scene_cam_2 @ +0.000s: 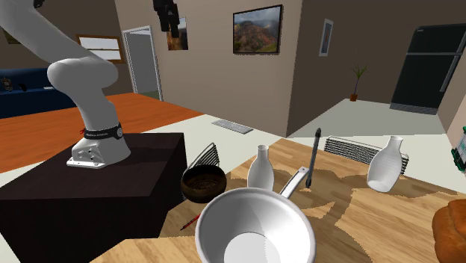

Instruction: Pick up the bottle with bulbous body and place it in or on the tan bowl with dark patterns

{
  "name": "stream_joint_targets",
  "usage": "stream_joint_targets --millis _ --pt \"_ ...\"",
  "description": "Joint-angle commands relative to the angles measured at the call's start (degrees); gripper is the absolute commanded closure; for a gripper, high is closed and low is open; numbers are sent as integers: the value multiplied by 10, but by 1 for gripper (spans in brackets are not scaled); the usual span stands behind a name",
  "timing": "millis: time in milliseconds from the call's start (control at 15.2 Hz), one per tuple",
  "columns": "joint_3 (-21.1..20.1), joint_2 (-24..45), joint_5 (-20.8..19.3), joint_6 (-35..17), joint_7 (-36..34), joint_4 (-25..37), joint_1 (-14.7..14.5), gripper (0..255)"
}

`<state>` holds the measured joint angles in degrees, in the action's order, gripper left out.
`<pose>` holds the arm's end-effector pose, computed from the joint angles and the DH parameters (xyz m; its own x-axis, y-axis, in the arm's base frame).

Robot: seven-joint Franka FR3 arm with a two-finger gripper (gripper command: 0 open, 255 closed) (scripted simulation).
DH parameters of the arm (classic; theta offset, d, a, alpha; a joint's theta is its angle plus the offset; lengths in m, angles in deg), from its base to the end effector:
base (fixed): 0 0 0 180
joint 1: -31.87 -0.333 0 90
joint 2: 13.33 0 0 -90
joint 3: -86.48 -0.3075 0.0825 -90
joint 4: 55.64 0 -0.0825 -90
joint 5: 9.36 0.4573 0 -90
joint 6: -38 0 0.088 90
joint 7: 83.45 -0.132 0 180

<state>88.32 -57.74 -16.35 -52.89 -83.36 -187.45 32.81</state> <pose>0.3916 -0.0371 0.5876 0.9975 -0.0372 0.0604 -0.0431 -0.9941 0.0993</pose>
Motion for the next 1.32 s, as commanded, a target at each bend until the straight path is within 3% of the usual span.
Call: stream_joint_targets --millis 0,660,1254 --pt "0 0 0 0 0 0 0 0" --pt "33 127 0 -206 9 -68 -1 0" --pt "60 299 19 -377 30 -57 -8 0"
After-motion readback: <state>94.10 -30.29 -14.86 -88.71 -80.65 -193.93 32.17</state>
